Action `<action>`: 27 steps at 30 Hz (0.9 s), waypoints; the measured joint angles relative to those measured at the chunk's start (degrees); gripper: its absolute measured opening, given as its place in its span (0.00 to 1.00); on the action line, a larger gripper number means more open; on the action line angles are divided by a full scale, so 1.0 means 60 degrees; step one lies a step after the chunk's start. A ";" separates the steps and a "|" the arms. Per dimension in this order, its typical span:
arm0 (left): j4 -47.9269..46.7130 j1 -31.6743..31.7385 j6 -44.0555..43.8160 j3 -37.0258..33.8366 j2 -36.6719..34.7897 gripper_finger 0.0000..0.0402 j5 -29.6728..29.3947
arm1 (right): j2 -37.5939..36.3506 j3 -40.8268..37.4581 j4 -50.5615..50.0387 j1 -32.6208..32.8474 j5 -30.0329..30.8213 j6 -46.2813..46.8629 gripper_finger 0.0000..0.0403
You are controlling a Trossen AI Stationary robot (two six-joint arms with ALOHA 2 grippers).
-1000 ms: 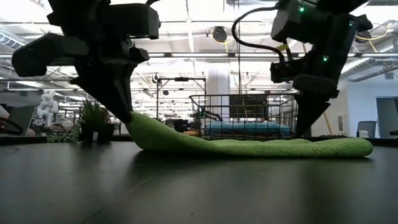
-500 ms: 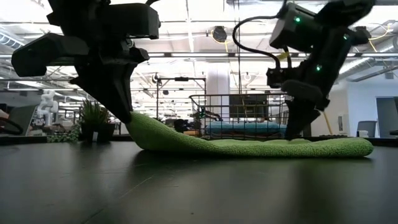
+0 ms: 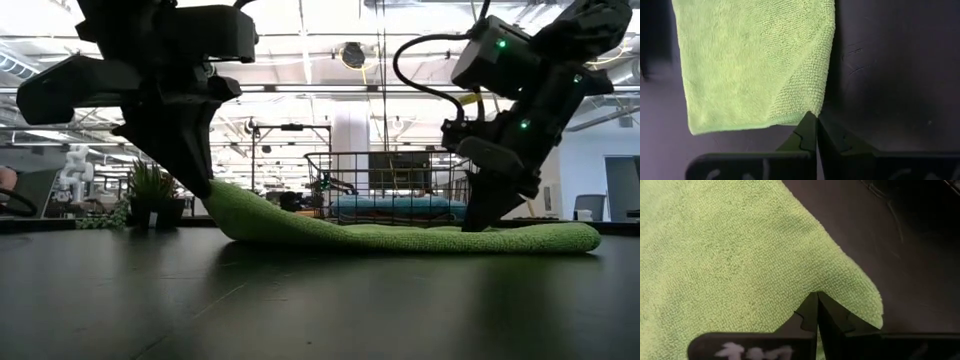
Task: Fold microfiber towels
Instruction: Fold the green towel
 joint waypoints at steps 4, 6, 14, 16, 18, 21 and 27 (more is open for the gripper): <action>-0.0566 0.0103 0.0888 0.0466 0.0022 0.00 0.0029 | 0.0007 -0.0003 0.0216 0.0000 -0.0014 -0.0038 0.00; -0.0881 0.0299 0.1344 0.0908 0.0015 0.00 0.0025 | 0.0007 -0.0003 0.0210 0.0000 -0.0022 -0.0055 0.00; -0.0097 0.1399 0.3622 0.2579 0.0174 0.00 0.0291 | 0.0018 -0.0007 0.0187 0.0000 -0.0025 -0.0157 0.00; 0.0280 0.1541 0.4246 0.2989 0.0438 0.00 0.0581 | 0.0018 -0.0007 0.0204 0.0000 -0.0025 -0.0251 0.00; 0.0615 0.1600 0.4790 0.3448 0.0759 0.00 0.0898 | 0.0018 -0.0007 0.0226 0.0000 -0.0025 -0.0313 0.00; 0.0671 0.1607 0.5431 0.4173 0.1537 0.00 0.1567 | 0.0018 -0.0010 0.0248 0.0000 -0.0025 -0.0334 0.00; 0.0505 0.1490 0.6487 0.5687 0.3390 0.00 0.1793 | 0.0022 -0.0018 0.0310 0.0000 -0.0033 -0.0451 0.00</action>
